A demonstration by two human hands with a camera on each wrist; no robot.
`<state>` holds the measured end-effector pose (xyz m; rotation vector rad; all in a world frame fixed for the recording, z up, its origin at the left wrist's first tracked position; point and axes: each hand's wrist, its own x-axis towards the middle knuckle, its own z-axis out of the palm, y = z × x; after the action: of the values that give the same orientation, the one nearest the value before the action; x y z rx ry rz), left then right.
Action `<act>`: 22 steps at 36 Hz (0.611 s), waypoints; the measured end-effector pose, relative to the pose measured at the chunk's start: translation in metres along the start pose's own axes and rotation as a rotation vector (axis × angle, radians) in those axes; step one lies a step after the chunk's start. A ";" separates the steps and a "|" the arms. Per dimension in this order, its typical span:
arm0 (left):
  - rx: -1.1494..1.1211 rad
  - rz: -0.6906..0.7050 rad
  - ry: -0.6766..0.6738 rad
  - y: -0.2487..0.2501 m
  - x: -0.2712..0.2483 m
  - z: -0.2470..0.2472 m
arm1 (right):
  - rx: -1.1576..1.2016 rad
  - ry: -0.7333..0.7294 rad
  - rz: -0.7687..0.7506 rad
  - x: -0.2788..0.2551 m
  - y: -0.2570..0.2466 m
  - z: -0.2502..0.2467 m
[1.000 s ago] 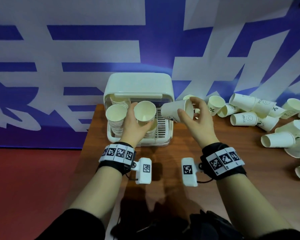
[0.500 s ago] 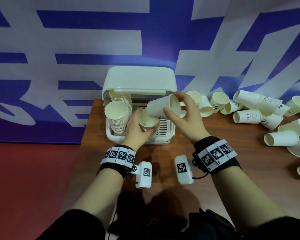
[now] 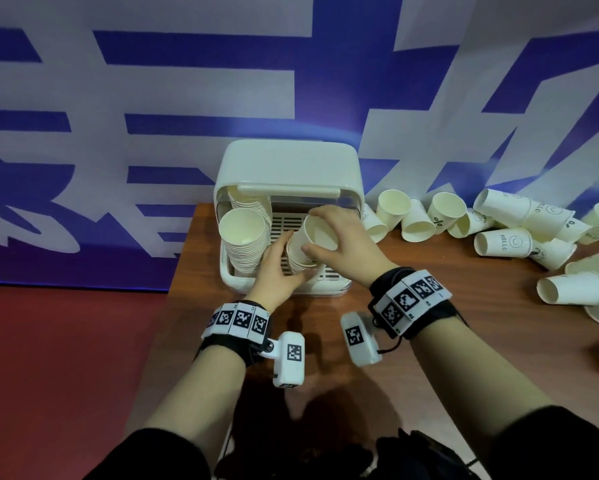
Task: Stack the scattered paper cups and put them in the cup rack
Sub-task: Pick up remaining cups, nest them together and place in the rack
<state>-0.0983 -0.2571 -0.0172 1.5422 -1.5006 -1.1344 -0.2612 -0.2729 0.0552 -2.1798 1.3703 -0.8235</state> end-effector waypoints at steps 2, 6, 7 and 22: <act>0.007 -0.010 -0.011 -0.001 -0.001 -0.001 | -0.023 -0.014 -0.011 0.003 0.001 0.003; 0.005 -0.035 -0.025 -0.004 -0.001 -0.004 | -0.064 -0.090 0.008 0.007 0.006 0.012; -0.002 -0.045 -0.026 -0.005 -0.001 -0.005 | -0.057 -0.116 0.030 0.007 0.008 0.015; 0.015 -0.063 0.004 -0.001 -0.006 -0.009 | 0.110 -0.202 0.136 0.000 0.019 0.033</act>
<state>-0.0894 -0.2515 -0.0139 1.6112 -1.4695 -1.1575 -0.2510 -0.2793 0.0196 -2.0014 1.3230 -0.5962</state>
